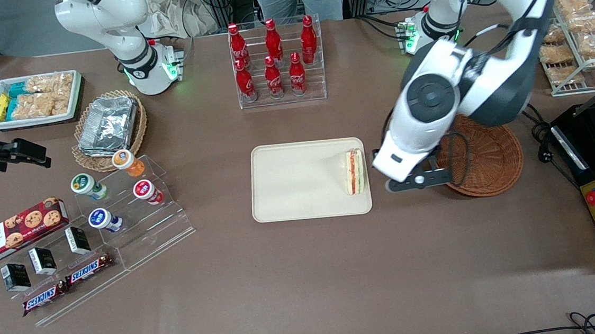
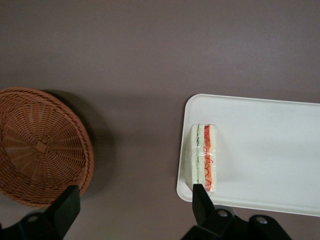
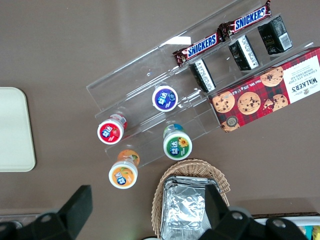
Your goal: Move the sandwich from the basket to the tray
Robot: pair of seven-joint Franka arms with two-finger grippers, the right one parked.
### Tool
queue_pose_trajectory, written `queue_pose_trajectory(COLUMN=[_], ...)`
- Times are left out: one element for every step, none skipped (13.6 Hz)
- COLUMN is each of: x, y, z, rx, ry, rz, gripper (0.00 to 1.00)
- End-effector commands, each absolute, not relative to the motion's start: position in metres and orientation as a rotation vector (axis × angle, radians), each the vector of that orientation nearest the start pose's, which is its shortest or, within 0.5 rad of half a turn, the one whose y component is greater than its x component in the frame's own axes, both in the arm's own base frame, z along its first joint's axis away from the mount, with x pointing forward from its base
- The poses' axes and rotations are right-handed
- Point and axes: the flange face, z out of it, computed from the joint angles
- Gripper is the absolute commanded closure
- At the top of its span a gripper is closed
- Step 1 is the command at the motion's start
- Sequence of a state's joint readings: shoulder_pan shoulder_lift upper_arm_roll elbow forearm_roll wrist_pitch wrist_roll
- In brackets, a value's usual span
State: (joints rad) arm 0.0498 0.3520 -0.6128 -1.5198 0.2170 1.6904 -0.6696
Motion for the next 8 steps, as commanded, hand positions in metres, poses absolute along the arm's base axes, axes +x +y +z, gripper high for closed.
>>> queue_pose_trajectory(x=[0.564, 0.573, 0.57, 0.568, 0.559, 0.549, 0.539, 0.524], y=[-0.25, -0.224, -0.207, -0.176, -0.155, -0.136, -0.116, -0.104], z=[0.528, 0.537, 0.557, 0.573, 0.586, 0.601, 0.608, 0.618], rx=[-3.085, -3.095, -3.12, -3.136, -3.134, -3.122, -3.11, -3.103], ry=[-0.208, -0.24, -0.195, -0.154, -0.099, -0.091, -0.145, -0.179], rz=[0.1, 0.084, 0.058, 0.054, 0.096, 0.106, 0.105, 0.08], gripper=[0.0, 0.0, 0.0, 0.0, 0.0, 0.0, 0.0, 0.0])
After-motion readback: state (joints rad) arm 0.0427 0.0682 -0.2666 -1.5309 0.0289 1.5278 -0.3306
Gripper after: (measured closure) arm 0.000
